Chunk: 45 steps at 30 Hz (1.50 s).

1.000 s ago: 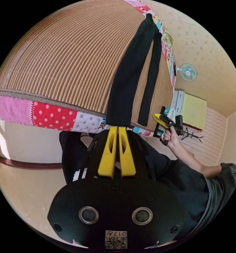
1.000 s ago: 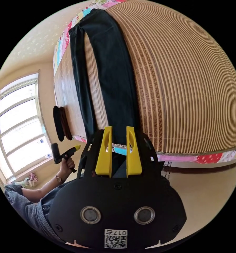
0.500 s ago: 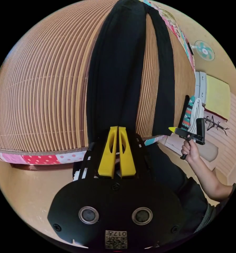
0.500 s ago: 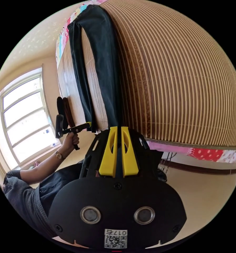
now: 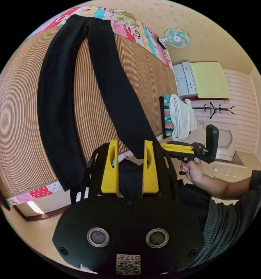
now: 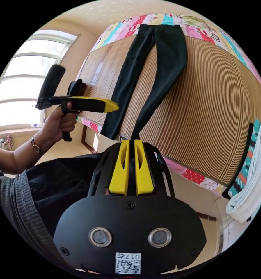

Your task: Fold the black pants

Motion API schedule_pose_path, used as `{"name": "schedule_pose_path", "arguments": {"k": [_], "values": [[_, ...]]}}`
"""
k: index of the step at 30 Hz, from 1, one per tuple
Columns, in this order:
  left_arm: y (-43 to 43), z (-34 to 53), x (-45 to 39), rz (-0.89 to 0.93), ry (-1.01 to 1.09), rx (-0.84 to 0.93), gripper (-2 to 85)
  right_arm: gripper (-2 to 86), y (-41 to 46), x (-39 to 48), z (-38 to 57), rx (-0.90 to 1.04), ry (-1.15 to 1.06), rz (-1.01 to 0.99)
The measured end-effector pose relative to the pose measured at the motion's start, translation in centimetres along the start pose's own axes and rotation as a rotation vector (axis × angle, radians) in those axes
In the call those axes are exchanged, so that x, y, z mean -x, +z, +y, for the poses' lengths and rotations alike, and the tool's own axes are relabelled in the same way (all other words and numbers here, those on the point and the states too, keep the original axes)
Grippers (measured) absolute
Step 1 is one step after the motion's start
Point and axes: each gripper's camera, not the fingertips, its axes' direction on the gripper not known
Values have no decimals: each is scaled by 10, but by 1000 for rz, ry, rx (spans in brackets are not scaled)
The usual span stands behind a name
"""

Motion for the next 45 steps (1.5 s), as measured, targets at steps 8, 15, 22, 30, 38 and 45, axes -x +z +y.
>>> {"name": "schedule_pose_path", "arguments": {"k": [8,15,22,30,38,45], "values": [[85,-23,-19,-232,54,266,49,23,22,12,-14,134,-267,-111],[70,18,23,-115,-58,142,-2,51,27,-212,-126,339,-128,-318],[51,50,65,16,-171,-41,-6,126,-10,-395,-385,-189,192,-457],[41,71,112,189,-239,-160,-7,59,16,-378,-520,-394,335,-225],[5,133,195,726,-346,-526,-7,16,0,-227,-563,-379,79,292],[-32,157,227,622,-406,-596,-6,17,63,-102,-624,-376,-63,254]]}}
